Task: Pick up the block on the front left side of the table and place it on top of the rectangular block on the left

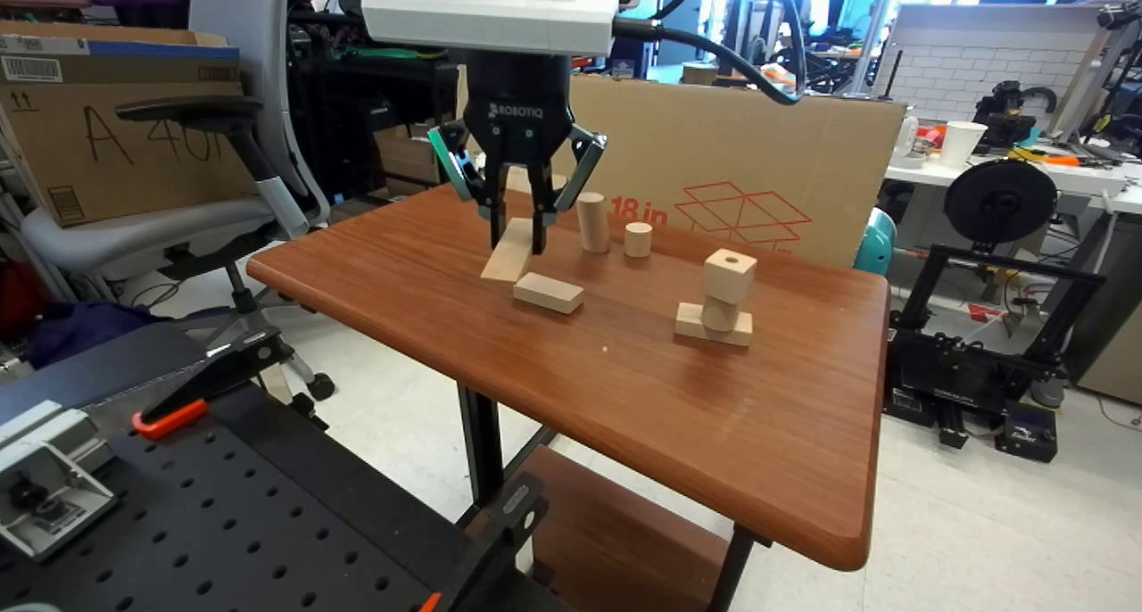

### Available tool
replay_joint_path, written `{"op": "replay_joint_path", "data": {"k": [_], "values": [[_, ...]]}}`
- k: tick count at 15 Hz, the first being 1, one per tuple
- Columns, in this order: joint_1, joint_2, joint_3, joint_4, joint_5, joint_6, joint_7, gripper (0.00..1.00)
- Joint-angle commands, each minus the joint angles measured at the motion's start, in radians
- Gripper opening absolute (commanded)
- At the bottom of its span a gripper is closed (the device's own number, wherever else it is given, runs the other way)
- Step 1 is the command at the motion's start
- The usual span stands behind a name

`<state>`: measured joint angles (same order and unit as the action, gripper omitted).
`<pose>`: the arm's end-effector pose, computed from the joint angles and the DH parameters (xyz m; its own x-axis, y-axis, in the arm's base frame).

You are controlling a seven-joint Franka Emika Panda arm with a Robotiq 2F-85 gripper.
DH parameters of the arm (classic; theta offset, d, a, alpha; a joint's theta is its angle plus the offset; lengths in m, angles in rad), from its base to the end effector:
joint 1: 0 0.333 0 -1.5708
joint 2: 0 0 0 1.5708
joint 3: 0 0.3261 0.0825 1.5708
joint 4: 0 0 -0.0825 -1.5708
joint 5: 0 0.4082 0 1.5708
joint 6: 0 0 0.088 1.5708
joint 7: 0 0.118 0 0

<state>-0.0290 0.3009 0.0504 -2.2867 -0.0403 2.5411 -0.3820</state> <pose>0.5427 0.0127 0.1945 0.9057 0.4214 -0.0450 0.4214 -0.9068 -0.0113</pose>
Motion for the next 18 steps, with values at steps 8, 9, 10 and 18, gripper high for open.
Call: {"op": "replay_joint_path", "data": {"k": [8, 9, 10, 18], "values": [[-0.006, 0.032, -0.046, 0.006, -0.090, 0.017, 0.024, 0.08], [-0.005, 0.036, -0.047, 0.008, -0.092, 0.018, 0.026, 0.08], [-0.004, 0.039, -0.048, 0.009, -0.093, 0.017, 0.026, 0.08], [0.002, 0.074, -0.056, 0.038, -0.123, 0.026, 0.050, 0.08]]}}
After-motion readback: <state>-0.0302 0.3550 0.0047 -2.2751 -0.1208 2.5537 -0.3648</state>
